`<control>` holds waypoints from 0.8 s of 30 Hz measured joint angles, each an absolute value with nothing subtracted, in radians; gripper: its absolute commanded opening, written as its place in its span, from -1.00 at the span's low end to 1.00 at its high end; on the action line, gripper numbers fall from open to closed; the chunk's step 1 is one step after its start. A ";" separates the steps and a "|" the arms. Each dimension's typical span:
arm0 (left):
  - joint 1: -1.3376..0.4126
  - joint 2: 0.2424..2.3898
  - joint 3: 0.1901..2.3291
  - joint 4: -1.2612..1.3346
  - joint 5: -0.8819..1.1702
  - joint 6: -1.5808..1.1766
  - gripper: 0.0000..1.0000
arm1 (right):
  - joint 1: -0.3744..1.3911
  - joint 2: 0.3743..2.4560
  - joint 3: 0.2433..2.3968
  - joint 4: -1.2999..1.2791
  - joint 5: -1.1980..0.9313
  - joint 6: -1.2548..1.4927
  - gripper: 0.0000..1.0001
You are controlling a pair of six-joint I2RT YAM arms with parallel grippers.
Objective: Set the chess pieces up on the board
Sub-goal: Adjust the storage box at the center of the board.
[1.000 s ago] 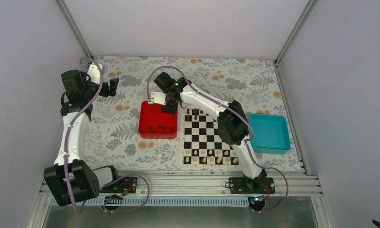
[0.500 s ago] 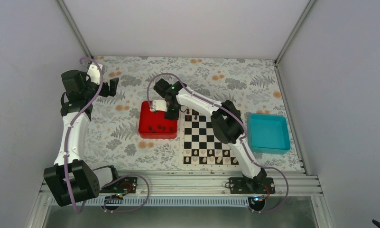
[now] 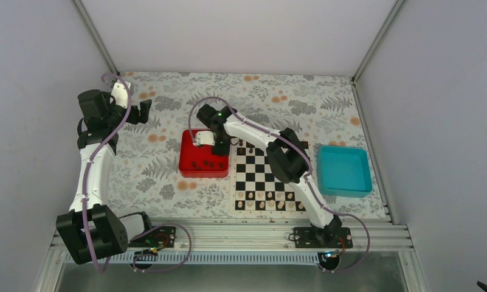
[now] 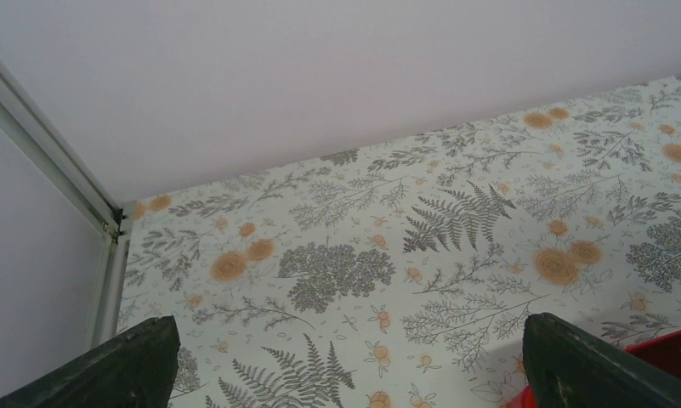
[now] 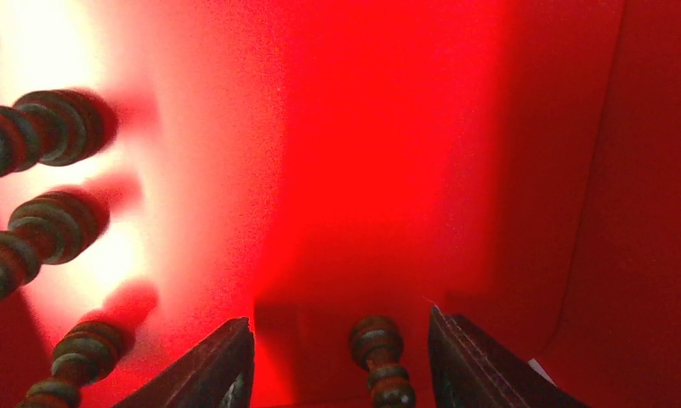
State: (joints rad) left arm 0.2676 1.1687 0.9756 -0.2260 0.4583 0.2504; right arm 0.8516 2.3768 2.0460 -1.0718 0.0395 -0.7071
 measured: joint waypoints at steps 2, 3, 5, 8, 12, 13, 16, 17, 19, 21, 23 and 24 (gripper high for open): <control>0.268 1.169 0.976 -0.226 0.459 0.250 1.00 | 0.852 2.378 2.047 -1.073 0.039 -0.707 0.03; 0.268 1.169 0.976 -0.226 0.459 0.250 1.00 | 0.852 2.378 2.049 -1.075 0.040 -0.707 0.01; 0.269 1.169 0.976 -0.226 0.460 0.250 1.00 | 0.852 2.380 2.055 -1.080 0.042 -0.707 0.00; 0.269 1.169 0.976 -0.226 0.461 0.250 1.00 | 0.852 2.392 2.076 -1.086 0.047 -0.707 0.03; 0.272 1.169 0.976 -0.226 0.463 0.250 1.00 | 0.853 2.395 2.084 -1.087 0.051 -0.707 0.07; 0.273 1.169 0.976 -0.226 0.464 0.250 1.00 | 0.855 2.395 2.089 -1.089 0.058 -0.707 0.07; 0.274 1.169 0.976 -0.226 0.464 0.250 1.00 | 0.864 2.404 2.125 -1.110 0.076 -0.708 0.07; 0.274 1.169 0.976 -0.226 0.466 0.250 1.00 | 0.868 2.411 2.146 -1.118 0.084 -0.709 0.07; 0.274 1.168 0.976 -0.226 0.467 0.250 1.00 | 0.874 2.419 2.168 -1.122 0.098 -0.709 0.07; 0.274 1.168 0.976 -0.226 0.471 0.251 1.00 | 0.880 2.420 2.175 -1.122 0.113 -0.709 0.06; 0.274 1.166 0.976 -0.226 0.479 0.252 1.00 | 0.884 2.419 2.175 -1.116 0.122 -0.708 0.03; 0.274 1.165 0.976 -0.226 0.484 0.254 1.00 | 0.884 2.418 2.174 -1.114 0.125 -0.707 0.02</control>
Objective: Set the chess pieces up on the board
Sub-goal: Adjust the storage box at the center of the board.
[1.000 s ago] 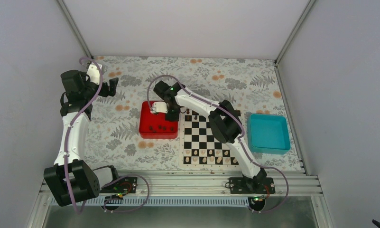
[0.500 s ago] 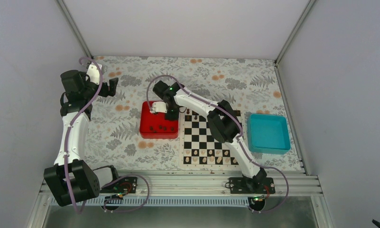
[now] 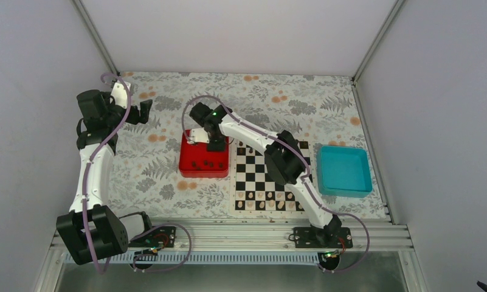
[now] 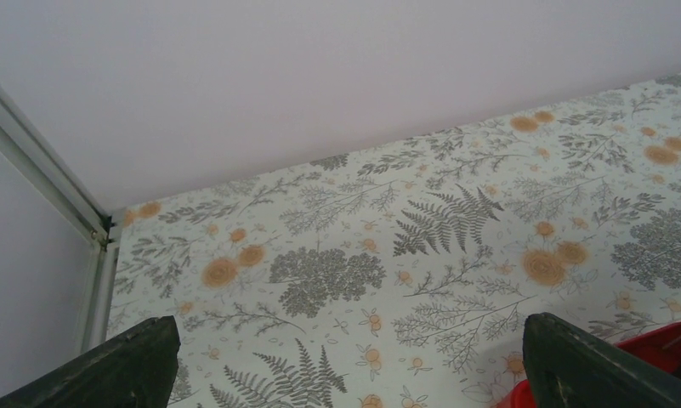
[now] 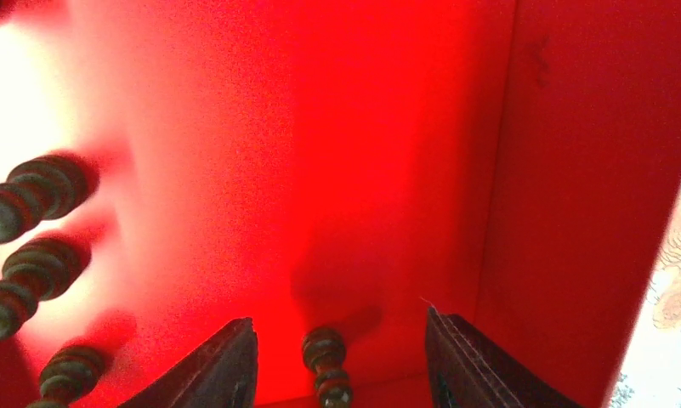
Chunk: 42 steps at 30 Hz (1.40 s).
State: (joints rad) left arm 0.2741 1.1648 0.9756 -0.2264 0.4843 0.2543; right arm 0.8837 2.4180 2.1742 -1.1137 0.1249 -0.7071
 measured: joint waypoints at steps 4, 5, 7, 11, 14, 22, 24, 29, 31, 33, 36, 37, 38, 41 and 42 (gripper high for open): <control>0.274 1.169 0.978 -0.229 0.519 0.271 0.85 | 0.884 2.358 2.112 -1.092 0.118 -0.697 -0.05; 0.274 1.177 0.982 -0.235 0.529 0.276 0.70 | 0.883 2.329 2.086 -1.090 0.112 -0.693 -0.07; 0.271 1.217 1.012 -0.257 0.550 0.301 0.40 | 0.883 2.248 2.016 -1.091 0.090 -0.683 -0.15; 0.242 1.339 1.100 -0.307 0.555 0.350 -0.18 | 0.883 2.066 1.883 -1.092 0.053 -0.658 -0.42; 0.189 1.433 1.176 -0.359 0.533 0.395 -0.69 | 0.883 1.971 1.807 -1.092 0.024 -0.644 -0.58; 0.001 1.645 1.283 -0.406 0.378 0.463 -0.95 | 0.881 1.905 1.602 -1.060 -0.040 -0.610 -0.92; -0.020 1.714 1.330 -0.429 0.353 0.464 -0.95 | 0.875 1.914 1.575 -1.042 -0.044 -0.604 -0.92; -0.052 1.839 1.398 -0.447 0.310 0.479 -0.95 | 0.861 1.983 1.557 -0.969 -0.047 -0.600 -0.92; -0.075 1.858 1.398 -0.463 0.298 0.491 -0.95 | 0.854 2.011 1.555 -0.948 -0.049 -0.600 -0.92; -0.099 1.865 1.398 -0.474 0.295 0.505 -0.95 | 0.848 2.034 1.557 -0.931 -0.048 -0.600 -0.92; -0.123 1.866 1.398 -0.493 0.296 0.523 -0.95 | 0.844 2.069 1.572 -0.920 -0.047 -0.599 -0.92; -0.127 1.866 1.398 -0.498 0.296 0.530 -0.95 | 0.842 2.082 1.583 -0.920 -0.047 -0.599 -0.92; -0.129 1.867 1.397 -0.501 0.296 0.537 -0.95 | 0.841 2.093 1.594 -0.918 -0.047 -0.599 -0.92; -0.128 1.867 1.390 -0.510 0.295 0.552 -0.95 | 0.835 2.123 1.646 -0.916 -0.048 -0.597 -0.92; -0.127 1.867 1.383 -0.513 0.295 0.560 -0.95 | 0.834 2.130 1.669 -0.916 -0.048 -0.596 -0.92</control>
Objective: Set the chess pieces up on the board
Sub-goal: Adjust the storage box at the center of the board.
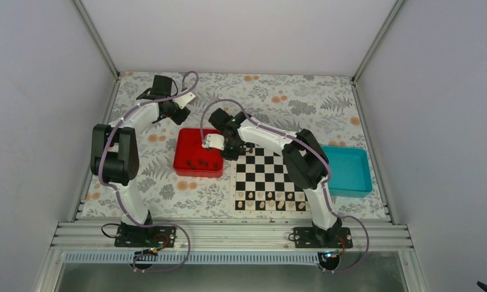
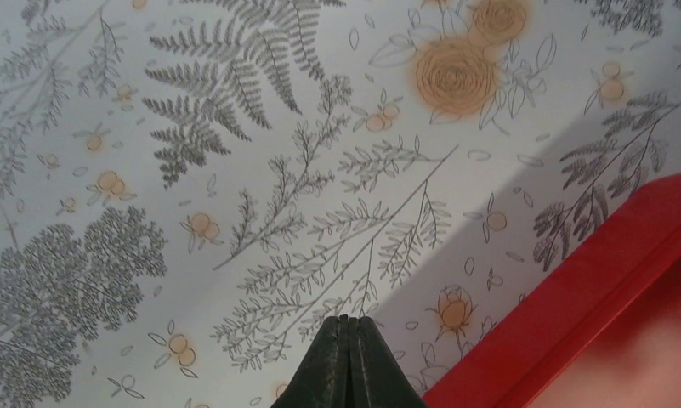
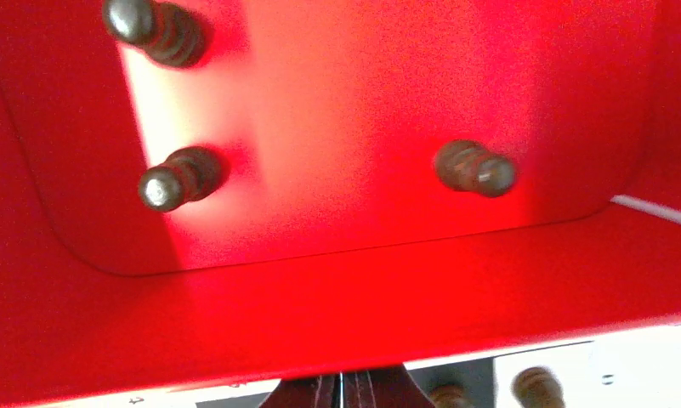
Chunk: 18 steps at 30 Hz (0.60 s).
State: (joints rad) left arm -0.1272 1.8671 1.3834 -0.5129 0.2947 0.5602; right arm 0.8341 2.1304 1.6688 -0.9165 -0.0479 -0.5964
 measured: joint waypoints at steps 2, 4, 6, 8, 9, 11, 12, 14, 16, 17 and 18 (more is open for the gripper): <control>-0.125 1.867 1.370 -0.517 0.291 0.570 -0.95 | 0.829 2.141 1.705 -0.917 -0.050 -0.595 -0.92; -0.125 1.867 1.350 -0.523 0.286 0.585 -0.95 | 0.829 2.154 1.745 -0.913 -0.051 -0.593 -0.92; -0.125 1.867 1.329 -0.530 0.279 0.595 -0.95 | 0.828 2.172 1.778 -0.913 -0.051 -0.592 -0.92; -0.125 1.867 1.308 -0.533 0.270 0.602 -0.95 | 0.828 2.193 1.804 -0.913 -0.052 -0.590 -0.92; -0.125 1.867 1.299 -0.534 0.266 0.607 -0.95 | 0.827 2.202 1.816 -0.913 -0.052 -0.589 -0.92; -0.125 1.868 1.288 -0.534 0.259 0.616 -0.95 | 0.823 2.231 1.851 -0.918 -0.053 -0.585 -0.92; -0.125 1.868 1.284 -0.534 0.255 0.620 -0.95 | 0.823 2.245 1.870 -0.918 -0.054 -0.582 -0.92; -0.125 1.868 1.279 -0.533 0.244 0.625 -0.95 | 0.823 2.272 1.912 -0.921 -0.053 -0.578 -0.92; -0.125 1.868 1.272 -0.533 0.232 0.633 -0.95 | 0.822 2.293 1.953 -0.921 -0.052 -0.574 -0.92; -0.124 1.868 1.269 -0.535 0.221 0.637 -0.95 | 0.822 2.299 1.970 -0.918 -0.051 -0.574 -0.92; -0.124 1.868 1.266 -0.535 0.211 0.640 -0.95 | 0.823 2.304 1.986 -0.915 -0.048 -0.572 -0.92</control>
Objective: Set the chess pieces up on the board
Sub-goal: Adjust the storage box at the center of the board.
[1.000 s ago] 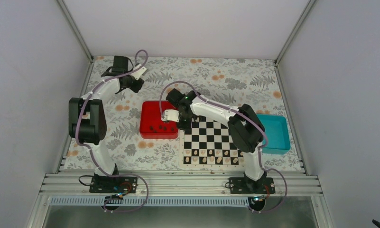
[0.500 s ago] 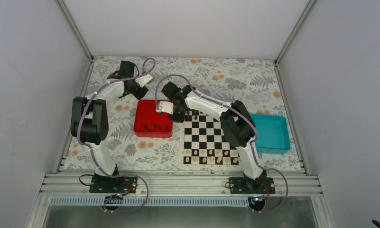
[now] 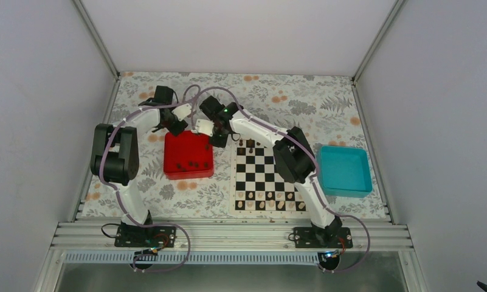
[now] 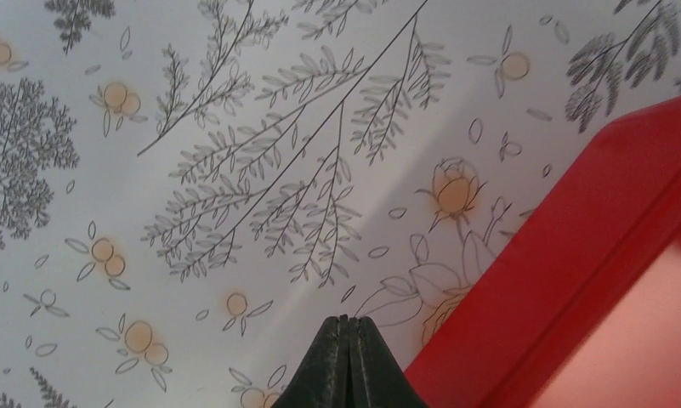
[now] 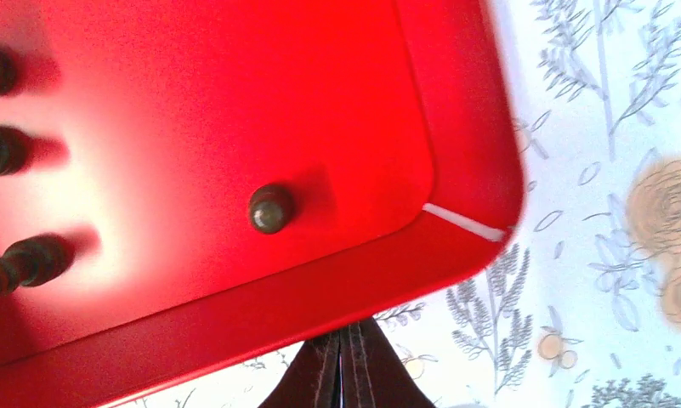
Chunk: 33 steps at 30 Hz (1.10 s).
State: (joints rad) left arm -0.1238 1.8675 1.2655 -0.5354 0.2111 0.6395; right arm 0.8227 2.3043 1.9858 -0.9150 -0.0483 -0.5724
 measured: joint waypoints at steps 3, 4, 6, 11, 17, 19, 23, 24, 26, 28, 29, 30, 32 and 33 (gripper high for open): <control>-0.117 1.867 1.261 -0.542 0.182 0.647 -0.95 | 0.823 2.308 2.009 -0.908 -0.041 -0.570 -0.92; -0.113 1.867 1.260 -0.543 0.175 0.649 -0.95 | 0.823 2.308 2.013 -0.909 -0.041 -0.570 -0.92; -0.101 1.865 1.260 -0.550 0.158 0.652 -0.95 | 0.823 2.307 2.015 -0.919 -0.041 -0.572 -0.92; -0.069 1.865 1.258 -0.556 0.136 0.660 -0.95 | 0.826 2.246 1.943 -1.000 -0.043 -0.578 -0.92; -0.065 1.865 1.254 -0.556 0.134 0.664 -0.95 | 0.876 2.071 1.794 -1.122 -0.094 -0.590 -0.92; -0.065 1.865 1.254 -0.557 0.137 0.665 -0.95 | 0.916 2.041 1.772 -1.142 -0.120 -0.596 -0.92; -0.065 1.865 1.254 -0.560 0.141 0.665 -0.95 | 0.997 2.058 1.760 -1.152 -0.174 -0.601 -0.92; -0.065 1.865 1.254 -0.560 0.142 0.665 -0.95 | 1.016 2.071 1.760 -1.150 -0.184 -0.601 -0.92; -0.065 1.865 1.254 -0.561 0.142 0.665 -0.95 | 1.037 2.097 1.761 -1.143 -0.198 -0.601 -0.92; -0.065 1.865 1.254 -0.562 0.142 0.665 -0.95 | 1.050 2.129 1.761 -1.134 -0.207 -0.601 -0.92; -0.065 1.864 1.254 -0.563 0.142 0.665 -0.95 | 1.052 2.143 1.761 -1.128 -0.208 -0.601 -0.92; -0.065 1.863 1.252 -0.563 0.142 0.665 -0.95 | 1.052 2.157 1.761 -1.119 -0.208 -0.601 -0.92; -0.065 1.855 1.244 -0.564 0.142 0.665 -0.95 | 1.051 2.177 1.762 -1.102 -0.200 -0.601 -0.92; -0.065 1.849 1.237 -0.565 0.142 0.665 -0.95 | 1.051 2.181 1.762 -1.094 -0.196 -0.600 -0.92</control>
